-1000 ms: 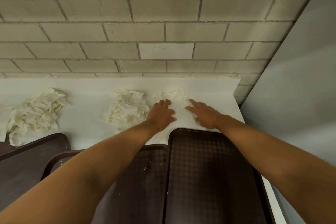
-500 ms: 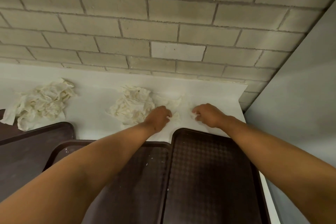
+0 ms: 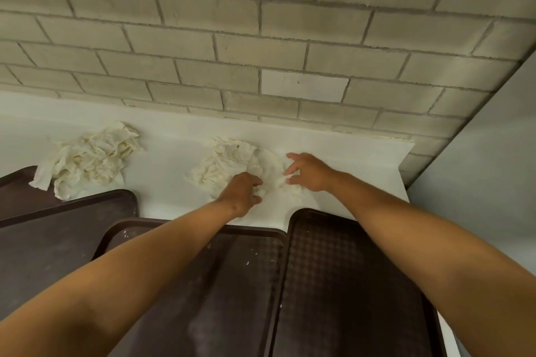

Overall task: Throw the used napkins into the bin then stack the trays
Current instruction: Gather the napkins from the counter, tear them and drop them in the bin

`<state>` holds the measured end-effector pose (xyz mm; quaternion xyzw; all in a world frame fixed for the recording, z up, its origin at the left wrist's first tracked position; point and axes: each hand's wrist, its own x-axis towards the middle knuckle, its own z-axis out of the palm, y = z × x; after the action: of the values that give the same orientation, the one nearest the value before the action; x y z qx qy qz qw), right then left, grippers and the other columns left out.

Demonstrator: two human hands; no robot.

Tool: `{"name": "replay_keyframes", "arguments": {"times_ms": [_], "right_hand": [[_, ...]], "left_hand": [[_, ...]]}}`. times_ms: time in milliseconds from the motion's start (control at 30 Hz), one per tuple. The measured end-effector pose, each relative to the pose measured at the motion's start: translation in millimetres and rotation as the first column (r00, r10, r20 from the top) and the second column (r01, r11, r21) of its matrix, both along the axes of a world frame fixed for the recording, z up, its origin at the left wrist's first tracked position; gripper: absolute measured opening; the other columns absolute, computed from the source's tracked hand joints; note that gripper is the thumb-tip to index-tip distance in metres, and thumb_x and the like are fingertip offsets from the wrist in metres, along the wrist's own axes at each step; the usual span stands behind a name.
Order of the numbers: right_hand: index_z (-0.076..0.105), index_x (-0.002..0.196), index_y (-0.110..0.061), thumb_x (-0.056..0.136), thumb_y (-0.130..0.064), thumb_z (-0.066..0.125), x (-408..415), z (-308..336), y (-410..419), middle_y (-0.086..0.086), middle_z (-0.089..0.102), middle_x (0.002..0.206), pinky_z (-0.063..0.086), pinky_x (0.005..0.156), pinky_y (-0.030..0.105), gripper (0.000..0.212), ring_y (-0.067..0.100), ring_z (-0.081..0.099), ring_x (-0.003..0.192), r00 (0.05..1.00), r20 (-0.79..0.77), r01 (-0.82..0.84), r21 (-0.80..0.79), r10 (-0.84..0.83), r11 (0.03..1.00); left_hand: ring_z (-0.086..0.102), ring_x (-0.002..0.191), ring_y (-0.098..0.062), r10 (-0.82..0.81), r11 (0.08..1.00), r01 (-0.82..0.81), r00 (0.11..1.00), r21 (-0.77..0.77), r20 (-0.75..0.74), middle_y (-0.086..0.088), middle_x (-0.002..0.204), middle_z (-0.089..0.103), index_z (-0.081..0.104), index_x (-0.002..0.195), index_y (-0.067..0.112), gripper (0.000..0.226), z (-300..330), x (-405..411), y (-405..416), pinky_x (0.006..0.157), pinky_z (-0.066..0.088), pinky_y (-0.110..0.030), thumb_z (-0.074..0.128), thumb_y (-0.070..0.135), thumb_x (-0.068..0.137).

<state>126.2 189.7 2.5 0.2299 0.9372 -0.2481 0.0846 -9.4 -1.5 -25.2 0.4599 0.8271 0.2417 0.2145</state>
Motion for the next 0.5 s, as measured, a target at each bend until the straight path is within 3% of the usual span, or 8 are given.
{"name": "replay_keyframes", "arguments": {"times_ms": [67,200,333,500], "right_hand": [[0.072,0.124,-0.019,0.093,-0.031,0.072,-6.6,-15.3,-15.0,0.004,0.029,0.164,0.023,0.121,0.039,0.034,0.031,0.031,0.147,0.993,0.091,-0.071,-0.029,0.074,0.997],[0.074,0.119,-0.015,0.093,-0.022,0.071,6.9,-24.5,-12.6,0.009,0.053,0.147,0.041,0.106,0.033,0.027,0.026,0.056,0.124,1.0,0.02,-0.006,0.018,0.005,1.0],[0.075,0.118,-0.014,0.095,-0.013,0.068,21.7,-26.9,-13.7,0.008,0.066,0.125,0.043,0.094,0.027,0.024,0.027,0.061,0.114,0.998,-0.03,0.049,0.097,-0.046,0.994],[0.074,0.119,-0.013,0.093,-0.01,0.07,37.9,-23.0,-7.9,0.007,0.067,0.128,0.041,0.092,0.02,0.026,0.019,0.062,0.109,0.984,-0.04,0.173,0.025,-0.172,0.985]], "left_hand": [[0.058,0.123,-0.021,0.015,0.998,-0.015,1.0,-0.055,-0.015,-0.005,0.136,0.058,0.062,0.131,0.012,0.047,-4.5,-9.2,-11.9,0.101,0.043,-0.022,0.076,0.018,0.087],[0.056,0.124,-0.021,-0.008,0.996,0.005,0.999,-0.086,-0.033,-0.004,0.134,0.061,0.067,0.125,0.016,0.038,-4.2,-9.8,-15.4,0.105,0.043,-0.027,0.074,0.024,0.089],[0.06,0.117,-0.021,-0.007,0.997,0.002,0.998,-0.083,-0.062,-0.003,0.127,0.061,0.071,0.118,0.016,0.031,-1.7,-7.1,-15.1,0.103,0.047,-0.028,0.074,0.027,0.089],[0.063,0.109,-0.017,0.041,0.999,-0.04,0.999,-0.01,0.014,-0.001,0.118,0.058,0.074,0.109,0.016,0.024,8.7,-3.4,-10.1,0.094,0.051,-0.025,0.076,0.024,0.087]]}}
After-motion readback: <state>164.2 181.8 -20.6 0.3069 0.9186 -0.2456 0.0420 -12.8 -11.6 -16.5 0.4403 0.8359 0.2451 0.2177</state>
